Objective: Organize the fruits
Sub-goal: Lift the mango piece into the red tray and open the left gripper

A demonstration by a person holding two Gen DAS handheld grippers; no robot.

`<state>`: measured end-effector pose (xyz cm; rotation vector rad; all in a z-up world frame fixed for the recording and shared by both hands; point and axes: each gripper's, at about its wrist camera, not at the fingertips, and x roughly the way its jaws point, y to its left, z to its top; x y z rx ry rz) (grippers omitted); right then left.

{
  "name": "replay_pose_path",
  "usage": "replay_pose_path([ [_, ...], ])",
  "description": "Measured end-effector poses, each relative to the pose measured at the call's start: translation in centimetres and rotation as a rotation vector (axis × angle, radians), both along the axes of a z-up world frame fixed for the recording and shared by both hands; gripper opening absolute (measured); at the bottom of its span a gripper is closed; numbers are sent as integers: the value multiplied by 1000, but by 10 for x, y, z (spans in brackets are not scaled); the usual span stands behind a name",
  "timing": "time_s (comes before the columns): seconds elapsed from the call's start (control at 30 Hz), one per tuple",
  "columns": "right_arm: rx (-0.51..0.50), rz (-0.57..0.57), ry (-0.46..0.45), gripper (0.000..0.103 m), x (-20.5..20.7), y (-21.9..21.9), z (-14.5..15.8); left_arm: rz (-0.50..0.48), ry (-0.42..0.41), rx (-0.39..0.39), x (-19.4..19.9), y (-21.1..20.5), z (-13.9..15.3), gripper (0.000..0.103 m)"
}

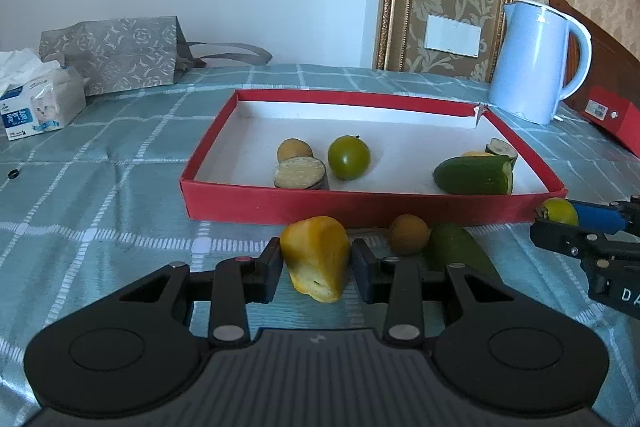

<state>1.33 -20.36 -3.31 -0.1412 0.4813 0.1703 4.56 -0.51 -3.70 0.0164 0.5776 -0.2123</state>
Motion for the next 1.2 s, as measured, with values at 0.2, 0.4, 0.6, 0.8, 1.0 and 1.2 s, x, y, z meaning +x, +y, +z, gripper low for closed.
replay_pose_path([
  [0.2,3,0,2,34,-1,-2,-1,19,-2,11,0,1,0,36],
  [0.4,2,3,3,34,-1,-2,-1,23,-12,35,0,-2,0,36],
  [0.6,-1,7,8,34,-2,-1,-1,25,-35,52,-2,-5,6,33],
  [0.8,-6,9,12,34,-1,0,-2,-10,-117,61,-1,-15,28,32],
  [1.0,-8,8,17,34,0,0,-2,-59,-154,115,24,-41,39,29],
  [1.2,-8,7,21,34,0,1,-3,-94,-144,87,40,-50,42,29],
])
